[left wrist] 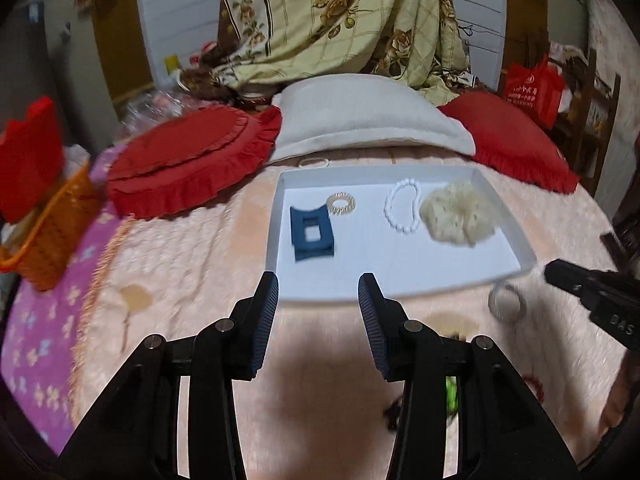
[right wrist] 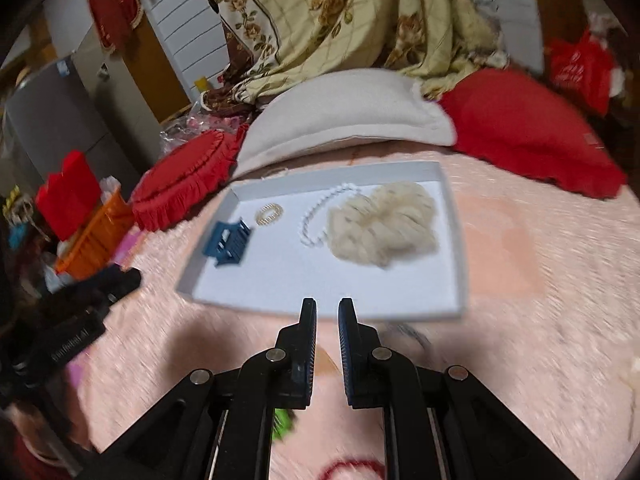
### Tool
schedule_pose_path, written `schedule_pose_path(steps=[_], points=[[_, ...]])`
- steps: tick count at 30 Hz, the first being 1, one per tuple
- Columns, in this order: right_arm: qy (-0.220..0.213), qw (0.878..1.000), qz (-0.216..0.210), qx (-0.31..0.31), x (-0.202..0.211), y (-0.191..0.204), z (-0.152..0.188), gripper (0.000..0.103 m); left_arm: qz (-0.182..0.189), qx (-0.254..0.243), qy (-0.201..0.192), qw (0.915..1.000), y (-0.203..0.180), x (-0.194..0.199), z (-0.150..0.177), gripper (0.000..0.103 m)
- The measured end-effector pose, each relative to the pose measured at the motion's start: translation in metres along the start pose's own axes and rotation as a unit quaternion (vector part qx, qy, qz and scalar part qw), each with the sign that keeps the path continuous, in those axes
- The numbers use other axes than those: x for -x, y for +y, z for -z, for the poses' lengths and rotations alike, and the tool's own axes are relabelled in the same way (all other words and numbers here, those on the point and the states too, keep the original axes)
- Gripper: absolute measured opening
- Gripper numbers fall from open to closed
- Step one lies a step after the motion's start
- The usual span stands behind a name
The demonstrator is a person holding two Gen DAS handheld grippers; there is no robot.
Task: Organize jewelry
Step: 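Grasp the red bead bracelet with right tool while left tool reaches for brown beads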
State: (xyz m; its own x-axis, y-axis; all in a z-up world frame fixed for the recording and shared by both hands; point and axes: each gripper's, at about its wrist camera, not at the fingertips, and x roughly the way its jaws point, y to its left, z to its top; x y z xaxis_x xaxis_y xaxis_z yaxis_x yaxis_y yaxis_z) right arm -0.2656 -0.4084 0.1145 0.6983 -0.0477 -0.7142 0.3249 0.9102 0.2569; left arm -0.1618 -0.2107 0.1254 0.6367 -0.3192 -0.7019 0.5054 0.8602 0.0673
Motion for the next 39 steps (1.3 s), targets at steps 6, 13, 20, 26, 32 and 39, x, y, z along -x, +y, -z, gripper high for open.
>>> schedule_pose_path(steps=[6,13,20,26,32,39], points=[[0.014,0.993,-0.043,-0.106,0.017,-0.037,0.047,0.010,0.007,0.023,0.024,0.9994,-0.012,0.016,0.040,0.041],[0.054,0.990,-0.064,-0.111,0.022,-0.043,0.074,0.013,0.005,0.003,0.056,0.9984,-0.022,0.016,0.066,0.041],[0.061,0.990,-0.052,-0.115,0.012,-0.049,0.083,0.025,0.037,0.050,0.096,0.9934,0.008,-0.006,0.071,0.041],[0.077,0.994,-0.023,-0.075,-0.004,-0.042,0.093,0.025,0.065,0.066,0.126,0.9877,0.015,-0.031,0.081,0.041],[0.073,0.996,-0.016,-0.057,-0.011,-0.042,0.100,0.024,0.116,0.051,0.132,0.9832,-0.003,-0.043,0.082,0.041],[0.072,0.997,-0.002,-0.037,-0.016,-0.037,0.107,0.025,0.137,0.014,0.140,0.9807,-0.032,-0.069,0.067,0.041]])
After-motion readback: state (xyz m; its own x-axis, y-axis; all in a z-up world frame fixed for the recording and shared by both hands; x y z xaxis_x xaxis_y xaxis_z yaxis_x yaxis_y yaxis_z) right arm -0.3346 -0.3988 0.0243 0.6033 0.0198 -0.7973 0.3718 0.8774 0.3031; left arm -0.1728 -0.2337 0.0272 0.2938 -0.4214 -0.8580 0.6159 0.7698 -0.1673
